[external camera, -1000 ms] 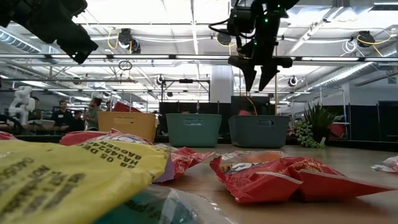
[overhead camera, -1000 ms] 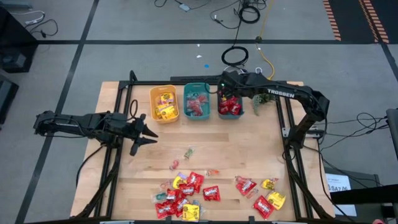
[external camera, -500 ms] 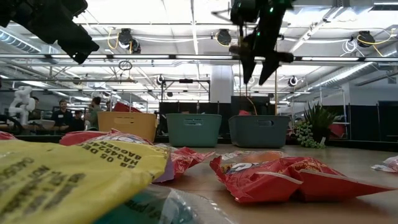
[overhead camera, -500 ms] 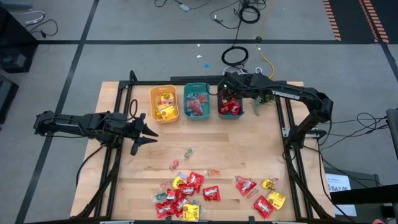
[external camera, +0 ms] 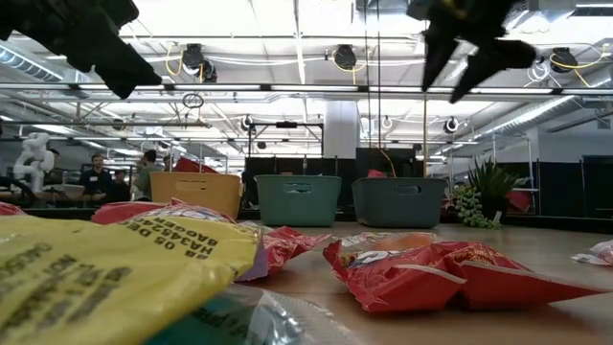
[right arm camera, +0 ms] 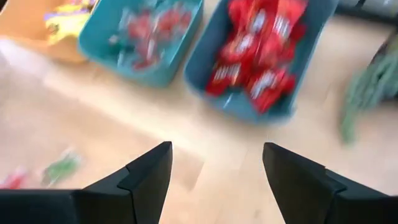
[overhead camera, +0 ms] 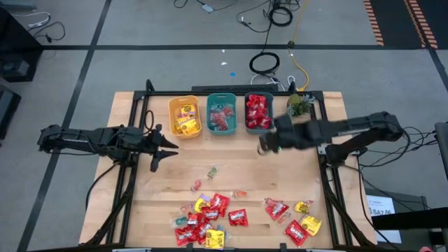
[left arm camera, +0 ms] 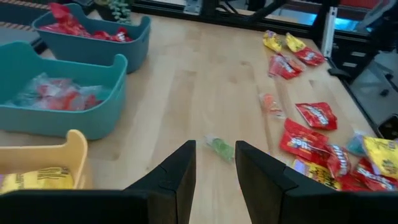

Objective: Sort candy
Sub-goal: Put the orange gummy candy into the green bin

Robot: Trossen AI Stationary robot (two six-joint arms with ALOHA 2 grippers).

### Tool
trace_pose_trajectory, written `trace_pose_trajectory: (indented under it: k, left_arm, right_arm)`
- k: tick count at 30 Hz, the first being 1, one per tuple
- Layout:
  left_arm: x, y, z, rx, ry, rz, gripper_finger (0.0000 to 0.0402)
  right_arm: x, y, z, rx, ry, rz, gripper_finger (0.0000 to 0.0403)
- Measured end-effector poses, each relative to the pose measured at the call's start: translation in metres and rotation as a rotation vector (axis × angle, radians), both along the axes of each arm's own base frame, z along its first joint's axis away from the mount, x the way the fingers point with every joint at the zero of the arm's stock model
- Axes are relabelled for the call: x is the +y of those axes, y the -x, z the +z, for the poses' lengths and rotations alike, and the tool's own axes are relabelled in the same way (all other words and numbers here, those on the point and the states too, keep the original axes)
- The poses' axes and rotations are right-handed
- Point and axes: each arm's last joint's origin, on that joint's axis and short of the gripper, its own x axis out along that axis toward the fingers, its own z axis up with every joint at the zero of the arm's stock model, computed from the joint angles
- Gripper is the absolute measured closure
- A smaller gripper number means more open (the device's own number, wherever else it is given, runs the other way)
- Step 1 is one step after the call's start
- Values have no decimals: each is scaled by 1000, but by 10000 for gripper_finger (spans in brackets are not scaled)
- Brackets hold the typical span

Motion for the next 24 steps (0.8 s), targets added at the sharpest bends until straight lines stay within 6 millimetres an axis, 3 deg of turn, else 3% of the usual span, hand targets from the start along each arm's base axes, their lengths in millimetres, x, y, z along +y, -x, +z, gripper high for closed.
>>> trace_pose_trajectory:
  k: [5,10,18,24]
  left_arm:
    - [1,0,0,1,-12,24,238]
    - [1,0,0,-1,2,34,204]
    - [1,-6,-5,41,118,136,205]
    - [-10,-32,-7,228,141,246,206]
  right_arm:
    - [41,12,-30,-59,-90,-27,160]
    - [67,18,-48,-103,-110,-34,160]
    - [85,31,-60,-84,-109,1,160]
    - [91,39,-61,-21,-63,84,160]
